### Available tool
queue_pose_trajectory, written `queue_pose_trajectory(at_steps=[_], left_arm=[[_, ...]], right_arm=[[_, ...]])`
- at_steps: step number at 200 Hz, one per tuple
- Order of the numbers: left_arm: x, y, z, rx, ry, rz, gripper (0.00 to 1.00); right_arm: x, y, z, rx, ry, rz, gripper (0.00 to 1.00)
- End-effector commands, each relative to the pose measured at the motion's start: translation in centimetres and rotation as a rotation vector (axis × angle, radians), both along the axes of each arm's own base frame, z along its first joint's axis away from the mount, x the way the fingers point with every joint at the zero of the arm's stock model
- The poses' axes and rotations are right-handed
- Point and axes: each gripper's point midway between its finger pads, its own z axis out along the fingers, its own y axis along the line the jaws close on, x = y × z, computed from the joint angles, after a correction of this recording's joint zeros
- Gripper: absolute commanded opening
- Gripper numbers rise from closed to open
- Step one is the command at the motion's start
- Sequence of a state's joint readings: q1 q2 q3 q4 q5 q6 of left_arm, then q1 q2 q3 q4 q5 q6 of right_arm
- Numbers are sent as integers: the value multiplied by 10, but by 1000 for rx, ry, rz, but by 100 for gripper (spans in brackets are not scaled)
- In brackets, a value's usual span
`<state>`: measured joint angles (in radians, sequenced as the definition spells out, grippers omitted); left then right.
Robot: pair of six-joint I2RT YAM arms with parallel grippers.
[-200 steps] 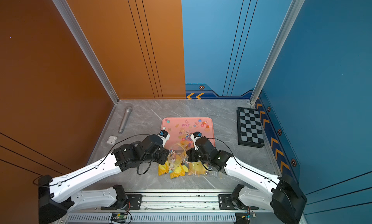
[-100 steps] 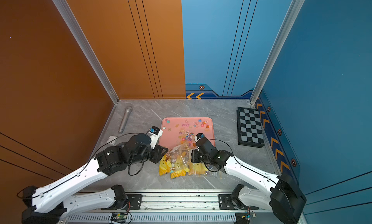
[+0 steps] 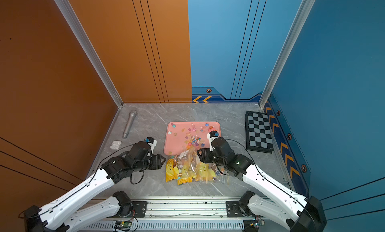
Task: Pour candies out of the ziploc bag
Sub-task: Open the ziploc bag at the center of the board, then pick up the ziploc bag from the center of the board.
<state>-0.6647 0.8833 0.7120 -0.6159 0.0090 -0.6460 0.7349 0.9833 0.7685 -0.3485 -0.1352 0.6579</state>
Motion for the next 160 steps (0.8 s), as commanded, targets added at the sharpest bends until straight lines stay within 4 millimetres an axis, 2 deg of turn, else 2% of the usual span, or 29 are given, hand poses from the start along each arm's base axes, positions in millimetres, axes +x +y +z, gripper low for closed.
queue_pose_trajectory(at_steps=[1,42,106,156,160], left_arm=[[1,-11,1,-173,13,10,62],[0,-10,-29,-289,87,59,61],[-5,-13,-54,-316,126,59,61],[-11,-8,-77,-300,163,72,61],[-8,-11,-74,-316,142,68,61]], right_arm=[[-10,14,10,36,24,71,57],[-17,32,-1,28,67,125,57],[-15,57,-26,8,120,155,56],[-10,70,-32,13,134,154,53],[-10,71,-32,14,135,155,52]])
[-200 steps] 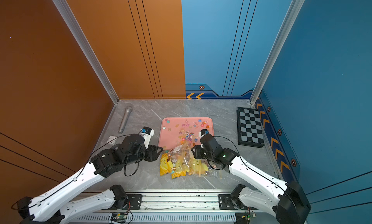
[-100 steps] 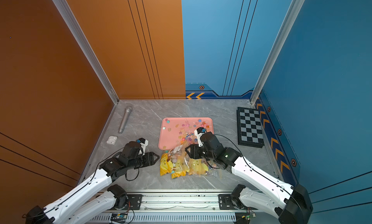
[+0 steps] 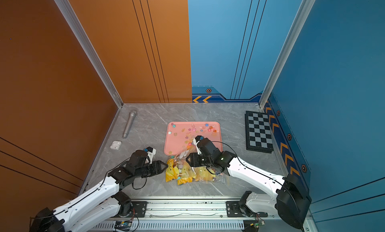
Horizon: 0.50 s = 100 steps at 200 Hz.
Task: Pour candies out of the ziploc bag
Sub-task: Pick up the ziploc bag from the center of the board.
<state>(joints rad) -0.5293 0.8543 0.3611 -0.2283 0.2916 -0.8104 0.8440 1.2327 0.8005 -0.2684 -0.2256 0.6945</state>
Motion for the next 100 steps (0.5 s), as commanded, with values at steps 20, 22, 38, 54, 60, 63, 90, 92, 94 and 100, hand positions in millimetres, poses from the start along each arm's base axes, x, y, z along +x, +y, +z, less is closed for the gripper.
queue_pose_trajectory(at_steps=[20,22,38,54,60,63,90,92,94,100], left_arm=[[2,-3,-11,-56,-2,12,60],[2,-4,-12,-59,-2,13,60],[4,-5,-14,-79,-2,19,59],[4,-7,-17,-86,1,18,58],[5,-7,-17,-89,2,16,57],[5,-8,-17,-90,3,14,57],[8,-12,-18,-105,4,2,57],[7,-12,-18,-104,5,2,57],[7,-12,-18,-105,6,0,57],[8,-13,-19,-104,7,-1,57]], right_arm=[[8,18,16,55,-20,2,42],[7,18,15,55,-19,2,40],[8,18,13,50,-18,1,32],[9,17,12,44,-21,-6,23],[9,17,11,40,-21,-9,19],[9,16,11,40,-22,-10,18],[10,16,11,37,-26,-14,8],[10,16,11,36,-27,-14,8],[10,16,11,37,-27,-15,7],[10,16,11,37,-27,-16,5]])
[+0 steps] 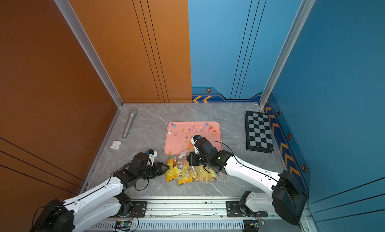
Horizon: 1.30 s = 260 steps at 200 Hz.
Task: Pour candies out of the ziploc bag
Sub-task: Pick up the ziploc bag from the center of the board.
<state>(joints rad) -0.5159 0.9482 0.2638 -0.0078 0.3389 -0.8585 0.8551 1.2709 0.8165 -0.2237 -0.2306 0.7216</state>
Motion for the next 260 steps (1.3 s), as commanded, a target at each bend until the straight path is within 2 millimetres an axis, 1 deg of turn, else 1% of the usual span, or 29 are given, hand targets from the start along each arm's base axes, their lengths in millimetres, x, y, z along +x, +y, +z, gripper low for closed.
queue_pose_trajectory(at_steps=[1,24,63,96,152,200,228,260], left_arm=[[4,-6,4,-40,-14,-13,57],[5,-7,1,-39,-4,-20,56],[4,-8,-2,-40,0,-26,53],[3,-8,-2,-45,2,-30,47],[2,-9,-5,-43,13,-34,41],[-7,-8,-11,-54,39,-44,43],[-11,-4,-11,-51,32,-35,48],[-12,-2,-11,-52,27,-29,49]], right_arm=[[6,4,9,8,-32,-12,5],[8,3,9,5,-36,-16,0],[11,3,8,1,-41,-23,0],[13,6,5,-1,-36,-19,0],[14,6,1,-8,-33,-18,0],[15,6,1,-5,-34,-18,0],[16,6,2,-2,-32,-17,0],[18,6,2,-2,-35,-19,0]])
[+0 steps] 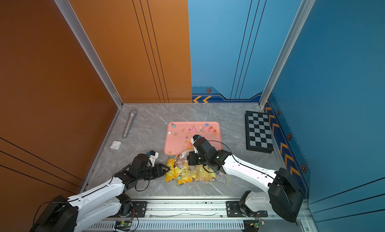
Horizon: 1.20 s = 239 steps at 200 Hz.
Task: Pour candies out of the ziploc bag
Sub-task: Pick up the ziploc bag from the center of the board.
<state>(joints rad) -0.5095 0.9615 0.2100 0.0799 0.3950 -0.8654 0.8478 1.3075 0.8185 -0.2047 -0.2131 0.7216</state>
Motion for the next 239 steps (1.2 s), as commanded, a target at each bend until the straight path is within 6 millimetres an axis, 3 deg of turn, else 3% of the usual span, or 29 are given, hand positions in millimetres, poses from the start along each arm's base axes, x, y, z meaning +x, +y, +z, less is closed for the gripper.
queue_pose_trajectory(at_steps=[1,126,199,239], left_arm=[[-5,2,-4,-5,21,1,49],[-1,-8,-6,-54,19,-18,44],[-2,-10,3,-87,4,-18,18],[4,-12,17,-115,-27,-4,3]], right_arm=[[10,5,11,17,-36,1,0],[11,7,3,13,-20,-2,0],[10,11,1,19,-12,1,0],[12,15,15,27,-29,15,0]])
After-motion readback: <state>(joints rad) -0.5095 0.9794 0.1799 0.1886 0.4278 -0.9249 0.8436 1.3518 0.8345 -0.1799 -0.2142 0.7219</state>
